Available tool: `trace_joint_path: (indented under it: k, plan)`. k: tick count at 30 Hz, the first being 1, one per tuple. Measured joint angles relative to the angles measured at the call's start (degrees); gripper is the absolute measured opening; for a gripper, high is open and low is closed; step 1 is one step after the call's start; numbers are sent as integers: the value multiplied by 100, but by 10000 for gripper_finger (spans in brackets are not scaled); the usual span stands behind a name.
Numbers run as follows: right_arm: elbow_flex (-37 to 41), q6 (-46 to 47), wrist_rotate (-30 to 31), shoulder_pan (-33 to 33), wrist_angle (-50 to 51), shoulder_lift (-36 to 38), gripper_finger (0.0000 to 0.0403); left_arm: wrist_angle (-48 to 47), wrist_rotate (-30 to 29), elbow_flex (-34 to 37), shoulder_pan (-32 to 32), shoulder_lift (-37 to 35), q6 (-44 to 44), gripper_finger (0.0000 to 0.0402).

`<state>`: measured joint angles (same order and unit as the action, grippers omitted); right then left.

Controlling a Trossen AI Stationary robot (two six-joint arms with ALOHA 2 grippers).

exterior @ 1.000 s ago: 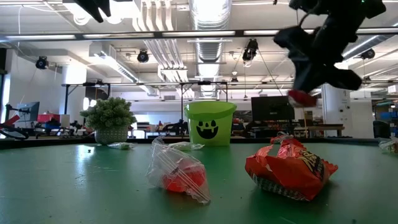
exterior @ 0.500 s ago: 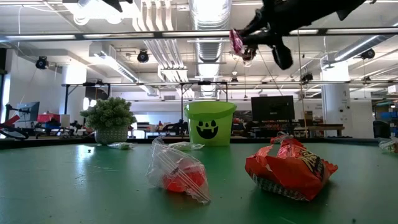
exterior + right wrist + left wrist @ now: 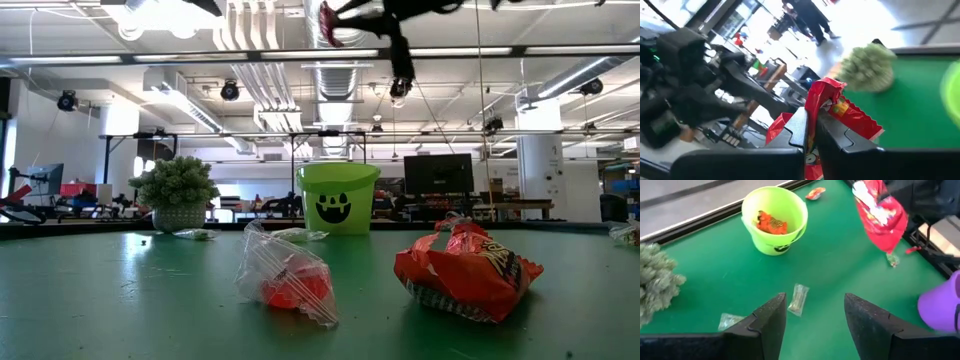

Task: Organize candy in baskets
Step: Put the red candy into the black bucket

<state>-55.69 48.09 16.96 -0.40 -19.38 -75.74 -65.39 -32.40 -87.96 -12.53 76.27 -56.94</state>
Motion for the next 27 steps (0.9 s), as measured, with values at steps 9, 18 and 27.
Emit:
trace_joint_path:
  k: [9,18,27]
  plan:
    - [-2218,-184,588,27,1964,-1171,17,469,-7,0,0,208,446,178]
    - [-3699,-531,713,224,2602,-2221,17,477,-96,0,0,191,685,173]
    - [-4548,-832,746,388,3062,-2691,17,393,-120,-2,-8,168,1102,174]
